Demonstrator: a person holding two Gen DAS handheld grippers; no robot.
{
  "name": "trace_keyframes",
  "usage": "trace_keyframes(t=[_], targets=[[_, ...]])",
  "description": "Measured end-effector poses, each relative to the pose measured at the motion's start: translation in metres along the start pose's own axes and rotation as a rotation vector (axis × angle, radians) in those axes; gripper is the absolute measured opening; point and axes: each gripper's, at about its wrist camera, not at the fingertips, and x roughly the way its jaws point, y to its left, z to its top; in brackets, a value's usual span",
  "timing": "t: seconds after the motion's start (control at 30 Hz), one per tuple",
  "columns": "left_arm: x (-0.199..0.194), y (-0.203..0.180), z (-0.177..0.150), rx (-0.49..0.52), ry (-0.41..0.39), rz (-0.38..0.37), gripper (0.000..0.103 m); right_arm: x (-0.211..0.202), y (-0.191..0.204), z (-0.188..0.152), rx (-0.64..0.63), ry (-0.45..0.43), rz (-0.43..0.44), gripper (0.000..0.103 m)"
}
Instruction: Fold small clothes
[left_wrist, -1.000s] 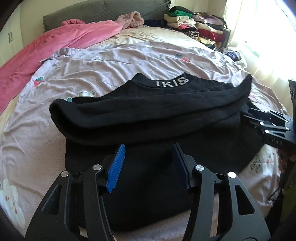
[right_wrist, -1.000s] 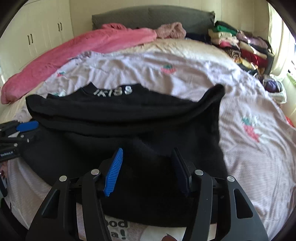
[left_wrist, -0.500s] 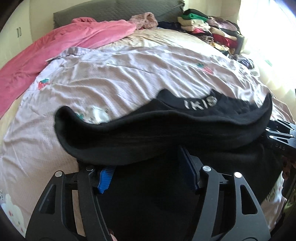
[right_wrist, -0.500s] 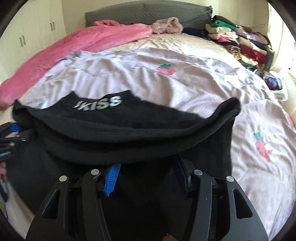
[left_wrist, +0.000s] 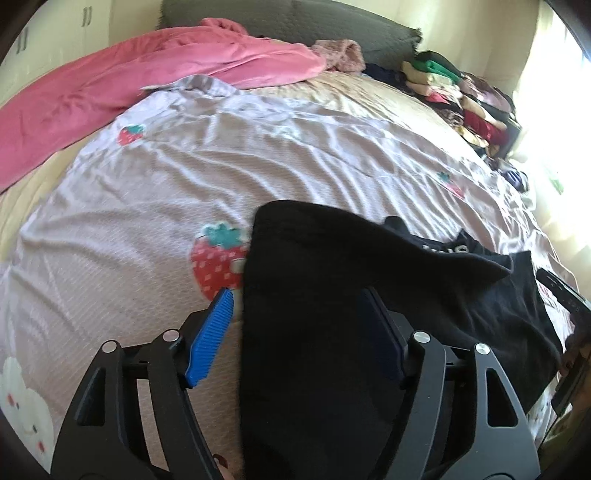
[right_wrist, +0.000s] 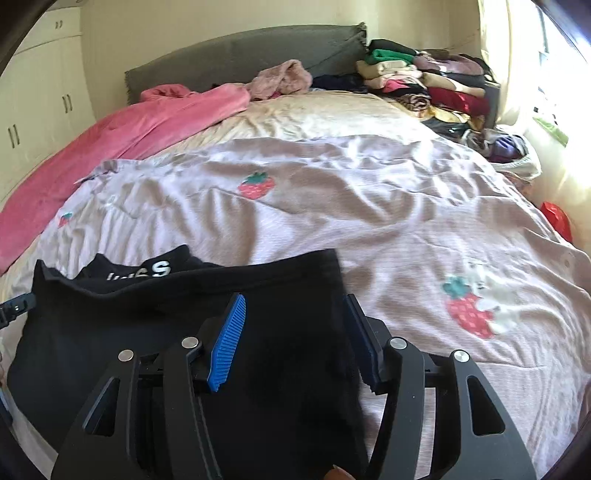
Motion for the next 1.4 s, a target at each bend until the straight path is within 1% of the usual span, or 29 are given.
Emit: trace_keyframes(t=[0.07,0.13,0.23,0.27,0.3,0.33,0.37,0.4,0.43,0.53,0.6,0.7,0.77,0.87,0.93,1.07,1.13,1.2,1.27,1.3,1.33,1.37,1.4], targets=[[0.000,0.008,-0.003,-0.024,0.010,0.005,0.063,0.003,-0.004,-0.002,-0.011,0.016,-0.031,0.057],[0.002,0.013,-0.006,-0.034,0.032,0.009,0.063,0.008,-0.009,-0.004,-0.004,0.037,-0.047,0.057],[0.007,0.013,-0.010,-0.026,0.053,-0.003,0.063,0.018,-0.012,-0.006,0.010,0.070,-0.010,0.057],[0.008,0.010,-0.011,-0.018,0.058,-0.007,0.060,0.021,-0.011,-0.007,0.009,0.080,0.007,0.055],[0.008,0.007,-0.013,-0.006,0.057,-0.007,0.045,0.024,-0.010,-0.008,0.008,0.090,0.032,0.032],[0.008,0.004,-0.014,0.011,0.056,-0.011,0.027,0.026,-0.009,-0.008,0.010,0.093,0.051,0.015],[0.008,0.001,-0.014,0.019,0.053,-0.003,0.021,0.024,-0.008,-0.008,0.007,0.082,0.048,0.015],[0.006,-0.001,-0.014,0.035,0.040,0.015,0.012,0.021,-0.006,-0.007,0.002,0.072,0.045,0.011],[0.003,-0.002,-0.014,0.045,0.030,0.017,0.007,0.017,-0.005,-0.006,0.000,0.057,0.044,0.007],[-0.011,0.001,-0.011,0.029,-0.002,-0.010,0.006,-0.004,-0.008,0.003,0.021,-0.027,0.069,0.007],[-0.018,0.002,-0.009,0.030,-0.023,-0.014,0.006,-0.014,-0.009,0.010,0.020,-0.074,0.062,0.007],[-0.018,0.001,-0.008,0.041,-0.029,-0.004,0.006,-0.012,-0.012,0.014,0.008,-0.084,0.043,0.007],[-0.008,0.001,-0.011,0.053,-0.006,0.022,0.006,-0.001,-0.013,0.012,0.006,-0.055,0.025,0.007],[0.006,0.002,-0.016,0.054,0.031,0.039,0.007,0.024,-0.013,0.001,0.013,0.038,-0.018,0.007],[0.007,0.001,-0.018,0.063,0.031,0.049,0.007,0.029,-0.014,-0.003,0.018,0.050,-0.025,0.007],[0.003,0.000,-0.018,0.071,0.025,0.051,0.008,0.027,-0.008,-0.006,-0.010,0.044,-0.058,0.008],[0.004,0.002,-0.018,0.070,0.028,0.053,0.009,0.028,-0.008,-0.008,-0.011,0.047,-0.068,0.013],[0.005,0.001,-0.019,0.075,0.032,0.059,0.009,0.028,-0.008,-0.009,-0.003,0.049,-0.072,0.015],[0.004,0.000,-0.019,0.079,0.032,0.061,0.009,0.026,-0.010,-0.009,0.010,0.048,-0.077,0.021],[0.004,0.000,-0.019,0.080,0.032,0.062,0.009,0.022,-0.012,-0.009,0.023,0.042,-0.074,0.030],[0.003,0.000,-0.019,0.080,0.033,0.063,0.010,0.020,-0.012,-0.009,0.032,0.039,-0.073,0.044],[0.003,0.000,-0.019,0.079,0.034,0.063,0.010,0.018,-0.013,-0.010,0.046,0.032,-0.068,0.049],[0.003,0.000,-0.019,0.079,0.034,0.064,0.010,0.016,-0.014,-0.010,0.053,0.028,-0.061,0.052]])
